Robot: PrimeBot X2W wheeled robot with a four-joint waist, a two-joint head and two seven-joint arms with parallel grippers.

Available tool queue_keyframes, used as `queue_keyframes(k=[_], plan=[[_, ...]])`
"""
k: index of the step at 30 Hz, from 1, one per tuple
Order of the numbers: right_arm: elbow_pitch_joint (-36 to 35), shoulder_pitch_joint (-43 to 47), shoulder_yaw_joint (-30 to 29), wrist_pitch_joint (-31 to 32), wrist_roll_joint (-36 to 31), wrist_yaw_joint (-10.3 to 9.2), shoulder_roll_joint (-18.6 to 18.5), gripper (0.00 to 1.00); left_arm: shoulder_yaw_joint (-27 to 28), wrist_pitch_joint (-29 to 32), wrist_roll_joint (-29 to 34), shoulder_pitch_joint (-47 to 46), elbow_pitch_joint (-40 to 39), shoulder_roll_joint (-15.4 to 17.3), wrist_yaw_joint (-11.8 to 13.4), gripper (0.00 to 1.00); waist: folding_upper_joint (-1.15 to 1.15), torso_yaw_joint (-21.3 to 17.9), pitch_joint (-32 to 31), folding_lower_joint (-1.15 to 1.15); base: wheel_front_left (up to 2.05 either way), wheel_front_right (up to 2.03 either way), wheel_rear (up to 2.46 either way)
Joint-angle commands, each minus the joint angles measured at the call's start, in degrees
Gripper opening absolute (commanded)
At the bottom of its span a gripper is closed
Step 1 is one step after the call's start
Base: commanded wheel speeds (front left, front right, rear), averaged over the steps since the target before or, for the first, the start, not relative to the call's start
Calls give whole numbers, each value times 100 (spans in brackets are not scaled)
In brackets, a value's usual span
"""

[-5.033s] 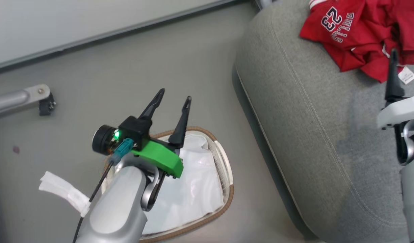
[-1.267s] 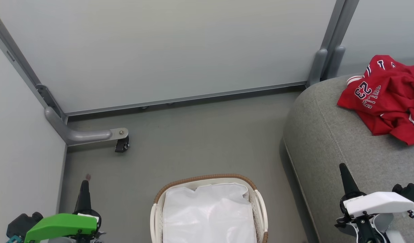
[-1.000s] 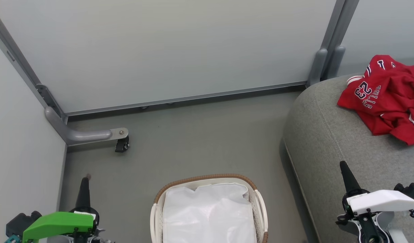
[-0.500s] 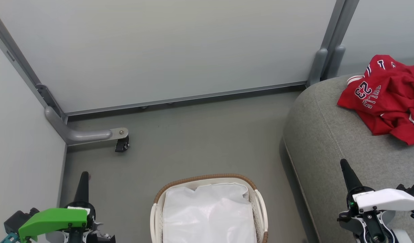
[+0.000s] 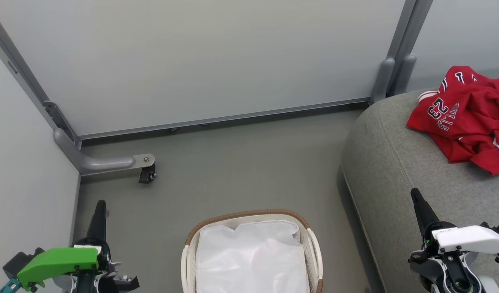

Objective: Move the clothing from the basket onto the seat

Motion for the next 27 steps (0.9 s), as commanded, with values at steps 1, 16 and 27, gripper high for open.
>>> queue_keyframes(k=[1, 16, 27], plan=[[-57, -80, -24, 48, 132, -1, -35, 0, 34, 45, -129, -127, -51, 47, -30, 0, 0, 0, 0, 0, 0, 0, 0], [-109, -85, -67, 205, 751, -1, -41, 0, 65, 200, -705, -173, -144, 51, -37, 0, 0, 1, 4, 0, 0, 0, 0], [-131, -88, -83, 271, 1000, -1, -43, 0, 75, 270, -937, -176, -174, 52, -42, 0, 0, 1, 6, 0, 0, 0, 0]])
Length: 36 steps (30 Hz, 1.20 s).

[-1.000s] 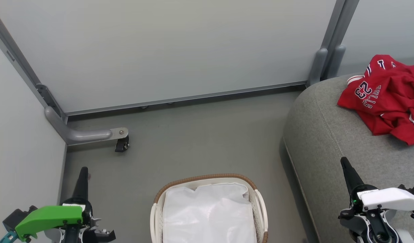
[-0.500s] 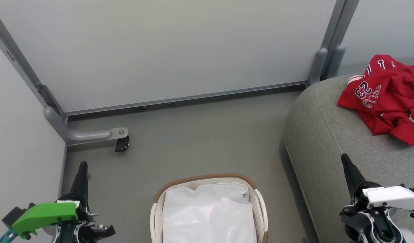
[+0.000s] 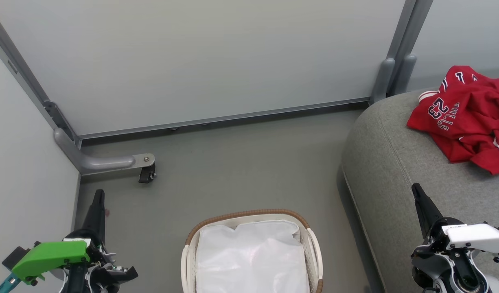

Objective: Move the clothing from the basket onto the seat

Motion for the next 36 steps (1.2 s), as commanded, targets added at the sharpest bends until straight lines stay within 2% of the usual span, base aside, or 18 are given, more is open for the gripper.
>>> queue_keyframes(k=[1, 36], plan=[[-25, -51, -15, 19, 18, 0, -34, 0, 15, 22, -18, -55, -11, 42, -35, 0, 0, 0, 0, 0, 0, 0, 0], [-25, -49, -13, 18, 19, 1, -34, 0, 13, 20, -18, -55, -13, 41, -34, 0, 0, 0, 0, 0, 0, 0, 0]])
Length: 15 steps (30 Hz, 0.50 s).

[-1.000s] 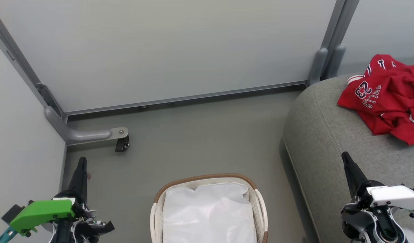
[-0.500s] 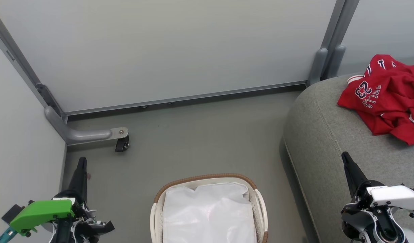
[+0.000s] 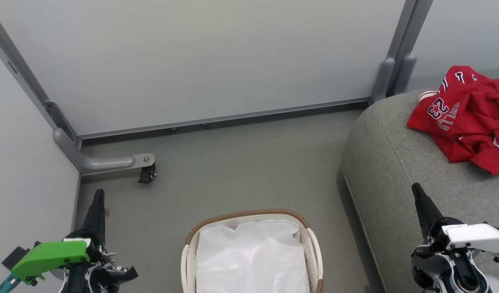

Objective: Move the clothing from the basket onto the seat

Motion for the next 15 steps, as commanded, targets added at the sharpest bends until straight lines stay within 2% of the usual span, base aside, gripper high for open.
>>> queue_keyframes(k=[1, 15], plan=[[-24, -47, -12, 18, 18, 2, -34, 0, 13, 20, -17, -55, -11, 40, -33, 0, 0, 0, 0, 0, 0, 0, 0], [-23, -47, -11, 18, 19, 2, -33, 0, 13, 20, -17, -55, -12, 40, -33, 0, 0, 0, 0, 0, 0, 0, 0]])
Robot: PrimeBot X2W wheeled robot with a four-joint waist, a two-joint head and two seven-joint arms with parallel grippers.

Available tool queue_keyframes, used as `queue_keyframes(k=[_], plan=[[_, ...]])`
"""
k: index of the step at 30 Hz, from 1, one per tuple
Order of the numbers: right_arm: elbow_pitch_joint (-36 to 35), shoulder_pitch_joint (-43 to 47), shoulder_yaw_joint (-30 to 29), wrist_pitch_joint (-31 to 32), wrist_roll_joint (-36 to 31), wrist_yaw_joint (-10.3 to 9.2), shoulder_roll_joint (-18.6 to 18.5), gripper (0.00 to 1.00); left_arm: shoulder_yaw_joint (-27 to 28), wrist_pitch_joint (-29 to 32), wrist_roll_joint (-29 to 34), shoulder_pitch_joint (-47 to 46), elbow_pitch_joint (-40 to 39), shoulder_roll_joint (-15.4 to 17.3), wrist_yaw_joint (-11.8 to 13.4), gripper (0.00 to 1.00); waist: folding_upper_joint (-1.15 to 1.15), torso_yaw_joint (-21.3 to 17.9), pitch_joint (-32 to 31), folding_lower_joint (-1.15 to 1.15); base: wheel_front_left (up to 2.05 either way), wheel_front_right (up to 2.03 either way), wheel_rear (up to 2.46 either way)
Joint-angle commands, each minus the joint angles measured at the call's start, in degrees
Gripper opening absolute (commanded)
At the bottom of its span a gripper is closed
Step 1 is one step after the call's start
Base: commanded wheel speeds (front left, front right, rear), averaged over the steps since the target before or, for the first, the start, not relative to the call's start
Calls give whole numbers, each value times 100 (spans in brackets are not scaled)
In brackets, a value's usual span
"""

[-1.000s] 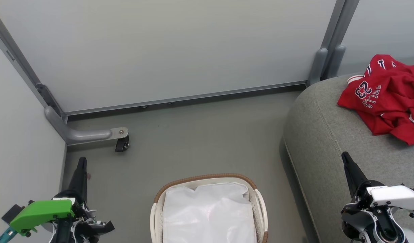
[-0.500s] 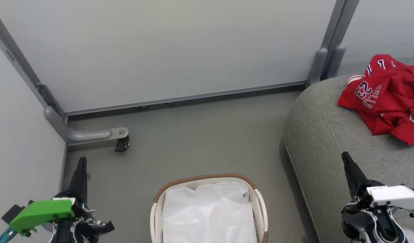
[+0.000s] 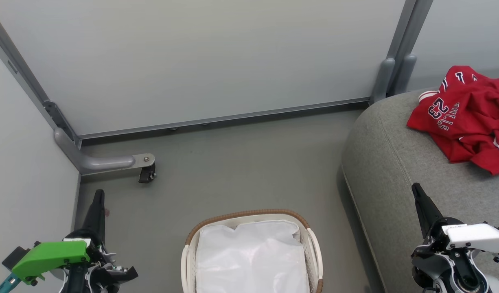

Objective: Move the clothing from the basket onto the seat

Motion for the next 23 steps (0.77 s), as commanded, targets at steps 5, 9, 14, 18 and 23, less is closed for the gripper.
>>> queue_keyframes(k=[5, 9, 14, 18, 23], plan=[[-22, -47, -11, 17, 19, 2, -32, 0, 12, 20, -17, -55, -12, 40, -33, 0, 0, 0, 0, 0, 0, 0, 0], [-22, -47, -11, 17, 20, 2, -32, 0, 12, 20, -17, -55, -12, 40, -33, 0, 0, 0, 0, 0, 0, 0, 0], [-22, -47, -11, 17, 20, 2, -32, 0, 12, 20, -17, -55, -12, 40, -33, 0, 0, 0, 0, 0, 0, 0, 0], [-22, -47, -11, 17, 20, 2, -32, 0, 12, 20, -17, -55, -12, 40, -34, 0, 0, 0, 0, 0, 0, 0, 0], [-22, -47, -11, 17, 20, 2, -32, 0, 12, 19, -17, -55, -12, 40, -34, 0, 0, 0, 0, 0, 0, 0, 0]])
